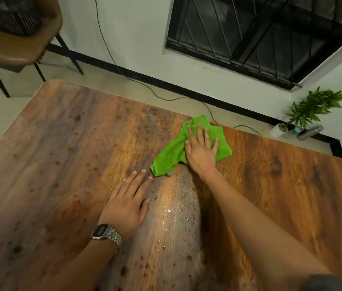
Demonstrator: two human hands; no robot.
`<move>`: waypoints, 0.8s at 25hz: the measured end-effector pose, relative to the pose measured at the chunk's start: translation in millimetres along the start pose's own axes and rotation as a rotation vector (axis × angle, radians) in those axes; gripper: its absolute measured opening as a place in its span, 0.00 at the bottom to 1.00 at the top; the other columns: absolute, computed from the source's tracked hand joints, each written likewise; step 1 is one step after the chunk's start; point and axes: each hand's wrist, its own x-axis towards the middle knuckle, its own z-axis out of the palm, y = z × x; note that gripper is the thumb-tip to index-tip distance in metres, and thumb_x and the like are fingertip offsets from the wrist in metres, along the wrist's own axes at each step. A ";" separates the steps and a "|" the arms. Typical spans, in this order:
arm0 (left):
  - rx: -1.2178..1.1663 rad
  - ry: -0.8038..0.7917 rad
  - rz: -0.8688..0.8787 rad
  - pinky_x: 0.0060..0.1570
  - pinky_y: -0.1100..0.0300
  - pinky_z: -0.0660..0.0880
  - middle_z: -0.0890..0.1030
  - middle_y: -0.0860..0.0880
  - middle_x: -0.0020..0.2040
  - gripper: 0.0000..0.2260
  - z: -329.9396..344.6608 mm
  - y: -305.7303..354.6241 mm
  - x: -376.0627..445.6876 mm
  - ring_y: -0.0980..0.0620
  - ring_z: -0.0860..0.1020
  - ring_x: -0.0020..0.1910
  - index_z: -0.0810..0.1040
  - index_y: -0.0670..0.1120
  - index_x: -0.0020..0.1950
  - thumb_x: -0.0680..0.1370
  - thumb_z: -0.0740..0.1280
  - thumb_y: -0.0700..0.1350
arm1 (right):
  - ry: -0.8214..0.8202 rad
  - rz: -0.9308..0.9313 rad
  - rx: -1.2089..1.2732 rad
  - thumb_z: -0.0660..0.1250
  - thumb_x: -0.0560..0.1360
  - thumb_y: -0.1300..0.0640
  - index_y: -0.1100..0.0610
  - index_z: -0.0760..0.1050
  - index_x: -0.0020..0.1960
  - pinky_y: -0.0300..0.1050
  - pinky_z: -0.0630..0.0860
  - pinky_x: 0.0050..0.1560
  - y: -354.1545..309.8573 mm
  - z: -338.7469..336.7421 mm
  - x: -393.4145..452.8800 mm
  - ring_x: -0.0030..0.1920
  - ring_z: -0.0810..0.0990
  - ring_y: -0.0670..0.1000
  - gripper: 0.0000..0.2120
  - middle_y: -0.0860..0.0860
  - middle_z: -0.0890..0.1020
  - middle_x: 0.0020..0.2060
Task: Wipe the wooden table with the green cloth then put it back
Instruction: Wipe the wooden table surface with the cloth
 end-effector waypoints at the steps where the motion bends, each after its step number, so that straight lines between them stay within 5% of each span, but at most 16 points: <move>1: -0.007 -0.009 0.001 0.71 0.51 0.57 0.63 0.49 0.75 0.23 -0.1 0.3 -0.5 0.49 0.61 0.74 0.68 0.47 0.71 0.78 0.54 0.53 | 0.006 -0.043 -0.008 0.44 0.81 0.44 0.43 0.46 0.78 0.65 0.42 0.75 -4.9 3.6 -18.8 0.78 0.44 0.52 0.26 0.48 0.49 0.79; 6: -0.027 -0.032 -0.011 0.70 0.52 0.57 0.63 0.50 0.75 0.23 -6.3 1.7 1.8 0.50 0.61 0.74 0.66 0.49 0.73 0.78 0.53 0.53 | -0.052 -0.202 -0.062 0.43 0.81 0.45 0.43 0.46 0.78 0.61 0.43 0.76 34.8 -0.7 -105.0 0.78 0.42 0.47 0.26 0.44 0.47 0.78; 12: -0.020 -0.010 -0.028 0.72 0.53 0.54 0.62 0.50 0.76 0.24 -2.4 1.6 -0.1 0.50 0.60 0.74 0.64 0.50 0.74 0.79 0.51 0.54 | -0.007 0.094 0.009 0.43 0.81 0.44 0.39 0.46 0.77 0.66 0.42 0.75 120.0 -22.9 -87.2 0.78 0.42 0.48 0.25 0.46 0.49 0.79; 16: -0.022 -0.006 -0.019 0.71 0.52 0.54 0.62 0.49 0.76 0.24 0.6 0.9 -0.6 0.50 0.60 0.74 0.64 0.49 0.74 0.80 0.50 0.54 | 0.014 0.240 0.009 0.47 0.82 0.48 0.41 0.47 0.78 0.67 0.43 0.74 86.8 -28.2 -9.8 0.78 0.45 0.52 0.24 0.49 0.49 0.79; 20: -0.063 0.023 -0.023 0.70 0.51 0.56 0.63 0.48 0.75 0.24 -3.0 2.1 -3.4 0.49 0.62 0.74 0.64 0.47 0.74 0.79 0.52 0.54 | -0.056 0.108 -0.009 0.46 0.83 0.47 0.41 0.45 0.78 0.68 0.42 0.74 -5.4 -16.7 38.6 0.78 0.43 0.55 0.25 0.51 0.46 0.79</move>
